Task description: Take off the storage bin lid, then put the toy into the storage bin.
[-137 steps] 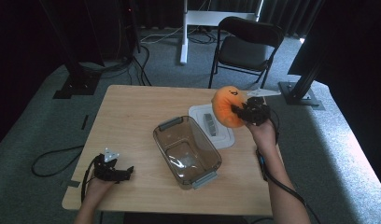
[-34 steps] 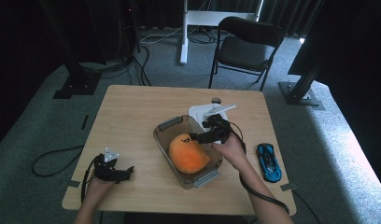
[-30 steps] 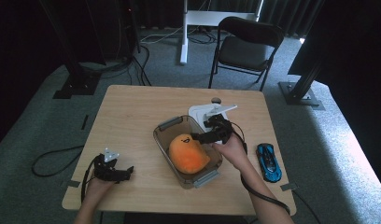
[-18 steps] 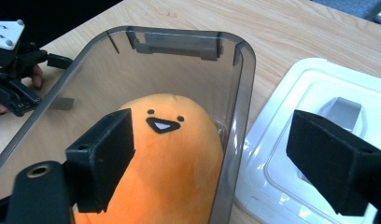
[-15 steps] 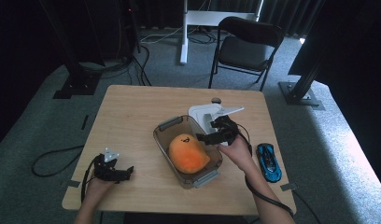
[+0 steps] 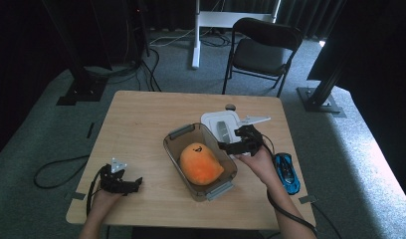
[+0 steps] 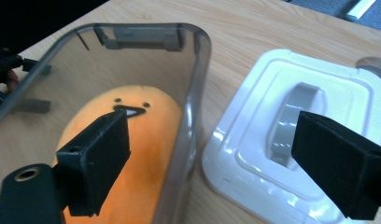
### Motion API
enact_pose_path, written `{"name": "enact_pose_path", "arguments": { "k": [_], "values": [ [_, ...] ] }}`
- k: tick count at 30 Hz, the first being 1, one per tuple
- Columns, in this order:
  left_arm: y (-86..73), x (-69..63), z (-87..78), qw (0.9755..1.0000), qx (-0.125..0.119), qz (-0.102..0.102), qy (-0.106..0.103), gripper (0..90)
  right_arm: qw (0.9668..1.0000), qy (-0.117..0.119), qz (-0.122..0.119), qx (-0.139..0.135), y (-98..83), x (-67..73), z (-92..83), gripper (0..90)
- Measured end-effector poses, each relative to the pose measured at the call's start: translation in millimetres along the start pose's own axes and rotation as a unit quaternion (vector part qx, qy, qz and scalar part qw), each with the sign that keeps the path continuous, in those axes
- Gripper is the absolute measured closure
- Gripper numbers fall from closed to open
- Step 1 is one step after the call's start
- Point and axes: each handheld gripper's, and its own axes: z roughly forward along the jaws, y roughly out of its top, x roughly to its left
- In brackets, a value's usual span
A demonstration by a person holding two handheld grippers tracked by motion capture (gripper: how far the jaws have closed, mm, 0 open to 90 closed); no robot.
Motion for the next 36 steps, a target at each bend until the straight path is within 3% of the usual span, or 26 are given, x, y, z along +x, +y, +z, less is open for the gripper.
{"name": "enact_pose_path", "arguments": {
  "k": [8, 23, 33, 34, 36],
  "values": [
    [0.0, -0.2, 0.1, 1.0000, -0.001, -0.002, 0.000, 1.2, 0.9994, -0.029, 0.018, 0.001, -17.8, -19.0, -13.4, 11.0],
    [0.0, -0.2, 0.1, 1.0000, 0.000, -0.002, 0.000, 1.1, 0.9972, -0.058, 0.046, -0.001, -42.1, -40.6, -28.1, 12.0],
    [0.5, 0.2, 0.6, 1.0000, 0.000, 0.000, -0.001, 1.1, 0.9934, -0.089, 0.073, 0.008, -72.1, -58.3, -42.4, 12.0],
    [0.5, 0.2, 0.6, 1.0000, 0.000, -0.001, -0.001, 1.2, 0.9917, -0.103, 0.075, 0.010, -77.1, -62.0, -46.1, 12.0],
    [0.5, 0.2, 0.5, 1.0000, 0.000, 0.000, -0.001, 1.1, 0.9905, -0.110, 0.082, 0.008, -82.5, -66.0, -49.9, 12.0]
  ]
}}
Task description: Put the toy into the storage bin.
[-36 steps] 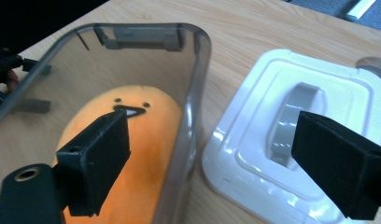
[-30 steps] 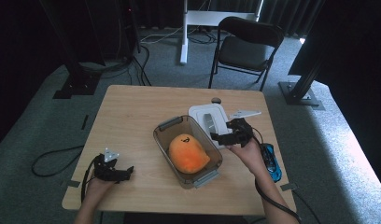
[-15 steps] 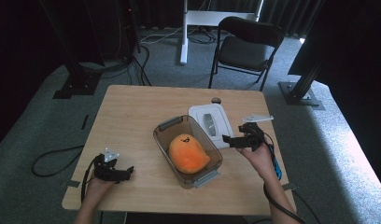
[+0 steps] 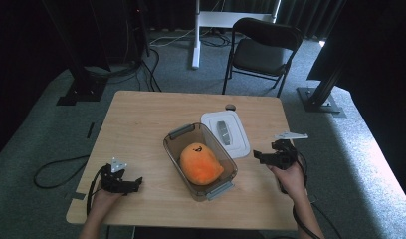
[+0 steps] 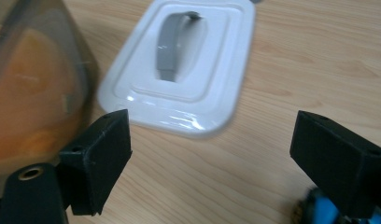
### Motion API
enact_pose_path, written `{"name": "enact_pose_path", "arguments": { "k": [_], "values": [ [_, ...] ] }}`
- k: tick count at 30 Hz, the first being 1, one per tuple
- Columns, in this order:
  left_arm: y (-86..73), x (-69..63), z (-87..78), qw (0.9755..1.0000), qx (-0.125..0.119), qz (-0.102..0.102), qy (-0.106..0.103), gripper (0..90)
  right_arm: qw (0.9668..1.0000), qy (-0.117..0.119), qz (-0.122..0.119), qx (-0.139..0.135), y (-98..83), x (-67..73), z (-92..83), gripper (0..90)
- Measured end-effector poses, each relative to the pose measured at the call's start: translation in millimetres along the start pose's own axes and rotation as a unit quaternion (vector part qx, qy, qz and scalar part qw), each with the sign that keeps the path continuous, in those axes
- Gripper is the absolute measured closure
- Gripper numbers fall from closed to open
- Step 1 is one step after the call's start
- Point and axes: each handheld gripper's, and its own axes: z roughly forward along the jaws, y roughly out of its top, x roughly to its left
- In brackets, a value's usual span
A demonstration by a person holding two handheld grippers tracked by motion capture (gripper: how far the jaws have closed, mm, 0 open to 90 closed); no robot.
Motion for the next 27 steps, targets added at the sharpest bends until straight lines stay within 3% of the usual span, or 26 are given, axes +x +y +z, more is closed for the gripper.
{"name": "enact_pose_path", "arguments": {
  "k": [11, 27],
  "values": [
    [0.0, 0.0, 0.0, 1.0000, 0.000, 0.000, 0.000, 1.1, 0.9988, -0.039, 0.026, 0.015, -26.0, -24.8, -8.1, 12.1],
    [0.0, 0.0, 0.0, 1.0000, 0.000, 0.000, 0.000, 1.1, 0.9946, -0.087, 0.049, 0.027, -50.8, -45.3, -15.7, 12.0]
  ]
}}
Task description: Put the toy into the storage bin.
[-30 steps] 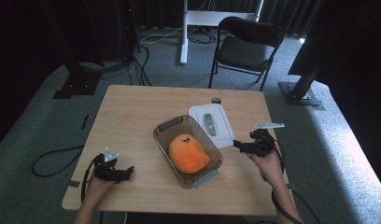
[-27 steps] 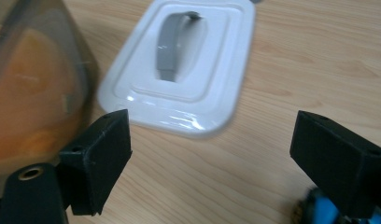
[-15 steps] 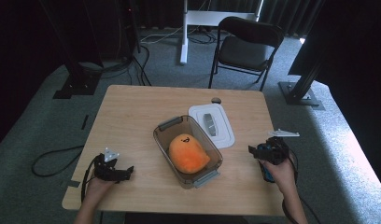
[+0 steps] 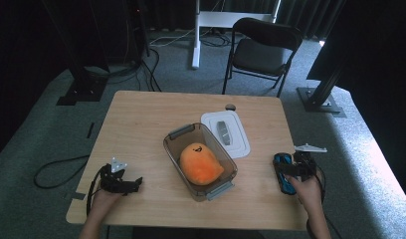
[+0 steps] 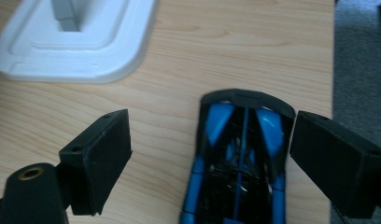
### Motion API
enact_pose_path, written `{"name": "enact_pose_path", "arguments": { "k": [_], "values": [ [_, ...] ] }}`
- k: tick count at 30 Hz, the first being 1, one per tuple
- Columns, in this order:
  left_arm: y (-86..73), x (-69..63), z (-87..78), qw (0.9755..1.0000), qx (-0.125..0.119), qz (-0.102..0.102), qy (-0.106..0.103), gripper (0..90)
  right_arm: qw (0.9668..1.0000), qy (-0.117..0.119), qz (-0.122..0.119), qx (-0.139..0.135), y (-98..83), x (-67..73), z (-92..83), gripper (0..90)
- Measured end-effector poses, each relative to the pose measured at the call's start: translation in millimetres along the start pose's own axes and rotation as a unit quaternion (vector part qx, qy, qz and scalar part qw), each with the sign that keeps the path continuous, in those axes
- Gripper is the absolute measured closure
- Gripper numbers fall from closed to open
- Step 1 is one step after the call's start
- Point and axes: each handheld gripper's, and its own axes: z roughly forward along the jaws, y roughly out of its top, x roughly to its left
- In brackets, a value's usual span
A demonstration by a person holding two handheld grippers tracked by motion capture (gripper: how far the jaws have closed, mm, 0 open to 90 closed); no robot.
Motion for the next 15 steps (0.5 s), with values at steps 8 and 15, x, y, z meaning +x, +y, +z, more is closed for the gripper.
{"name": "enact_pose_path", "arguments": {
  "k": [8, 15],
  "values": [
    [0.0, 0.0, 0.0, 1.0000, 0.000, 0.000, 0.000, 1.1, 0.9997, -0.009, 0.018, 0.010, -13.0, -8.4, 1.4, 12.0],
    [0.0, 0.0, 0.0, 1.0000, 0.000, 0.000, 0.000, 1.1, 0.9991, -0.025, 0.025, 0.023, -22.8, -12.5, 6.8, 12.0]
  ]
}}
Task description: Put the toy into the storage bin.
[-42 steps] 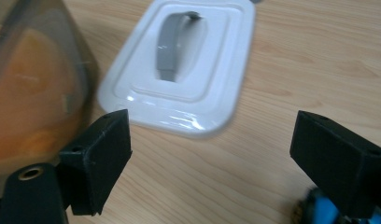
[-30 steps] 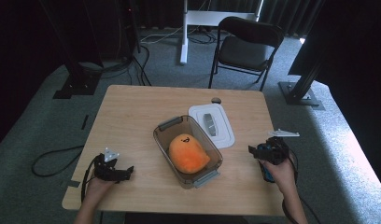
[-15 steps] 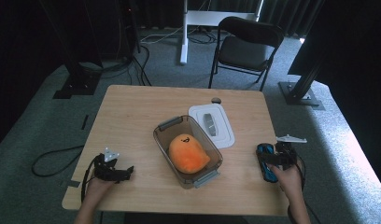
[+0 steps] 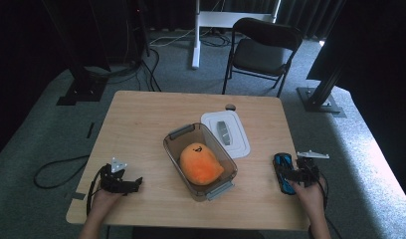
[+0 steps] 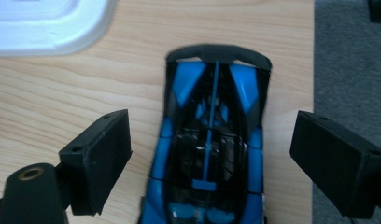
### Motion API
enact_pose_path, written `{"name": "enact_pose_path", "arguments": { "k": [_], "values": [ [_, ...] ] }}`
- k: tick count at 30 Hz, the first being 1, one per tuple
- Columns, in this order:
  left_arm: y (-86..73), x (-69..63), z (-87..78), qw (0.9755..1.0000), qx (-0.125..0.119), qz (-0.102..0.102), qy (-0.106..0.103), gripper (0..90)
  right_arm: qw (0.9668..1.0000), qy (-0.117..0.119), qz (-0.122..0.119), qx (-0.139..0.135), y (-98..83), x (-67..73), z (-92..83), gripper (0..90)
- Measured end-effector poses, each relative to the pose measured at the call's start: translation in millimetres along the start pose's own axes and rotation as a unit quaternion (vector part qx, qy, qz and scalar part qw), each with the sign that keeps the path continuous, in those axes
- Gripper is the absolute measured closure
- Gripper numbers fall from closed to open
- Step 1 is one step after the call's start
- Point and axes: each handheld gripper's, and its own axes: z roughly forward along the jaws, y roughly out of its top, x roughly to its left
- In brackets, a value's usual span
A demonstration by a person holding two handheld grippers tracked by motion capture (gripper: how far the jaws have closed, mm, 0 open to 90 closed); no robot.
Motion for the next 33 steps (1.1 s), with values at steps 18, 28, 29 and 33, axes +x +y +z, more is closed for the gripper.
{"name": "enact_pose_path", "arguments": {
  "k": [18, 28, 29, 33],
  "values": [
    [-0.1, -0.1, -0.1, 1.0000, 0.000, 0.000, 0.000, 1.2, 0.9987, -0.027, -0.010, 0.042, -10.0, 6.0, 26.2, 13.7],
    [-0.2, -0.2, -0.2, 1.0000, 0.000, -0.001, 0.001, 1.2, 0.9985, -0.026, -0.015, 0.046, -9.5, 8.4, 27.6, 22.7],
    [-0.2, -0.3, -0.2, 1.0000, 0.000, -0.001, 0.001, 1.2, 0.9984, -0.026, -0.016, 0.047, -9.2, 8.4, 27.7, 22.7],
    [-0.2, -0.3, -0.2, 1.0000, 0.000, -0.001, 0.001, 1.2, 0.9983, -0.024, -0.017, 0.050, -8.4, 8.3, 27.8, 23.3]
  ]
}}
